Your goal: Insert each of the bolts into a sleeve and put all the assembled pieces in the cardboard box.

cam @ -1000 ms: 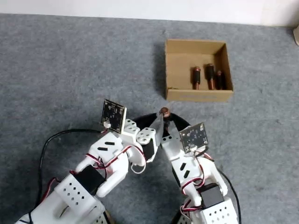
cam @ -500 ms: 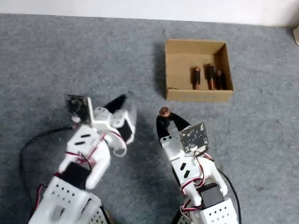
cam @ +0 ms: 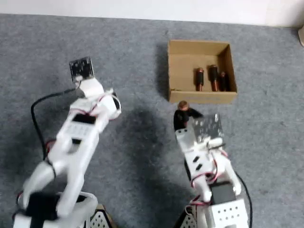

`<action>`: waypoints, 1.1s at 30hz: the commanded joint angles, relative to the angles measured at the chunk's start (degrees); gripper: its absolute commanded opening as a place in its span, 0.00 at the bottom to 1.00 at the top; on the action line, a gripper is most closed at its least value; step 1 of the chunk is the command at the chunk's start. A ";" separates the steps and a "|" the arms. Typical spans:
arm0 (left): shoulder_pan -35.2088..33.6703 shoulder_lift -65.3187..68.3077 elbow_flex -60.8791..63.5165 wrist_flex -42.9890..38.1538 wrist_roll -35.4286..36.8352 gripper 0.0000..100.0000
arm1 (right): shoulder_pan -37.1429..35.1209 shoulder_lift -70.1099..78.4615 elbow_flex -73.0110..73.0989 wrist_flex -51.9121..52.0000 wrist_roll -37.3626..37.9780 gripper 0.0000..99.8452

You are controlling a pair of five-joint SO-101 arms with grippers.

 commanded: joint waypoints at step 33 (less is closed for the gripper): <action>0.40 1.71 -4.70 0.18 0.26 0.01 | 8.75 165.93 -179.21 57.10 1.49 0.00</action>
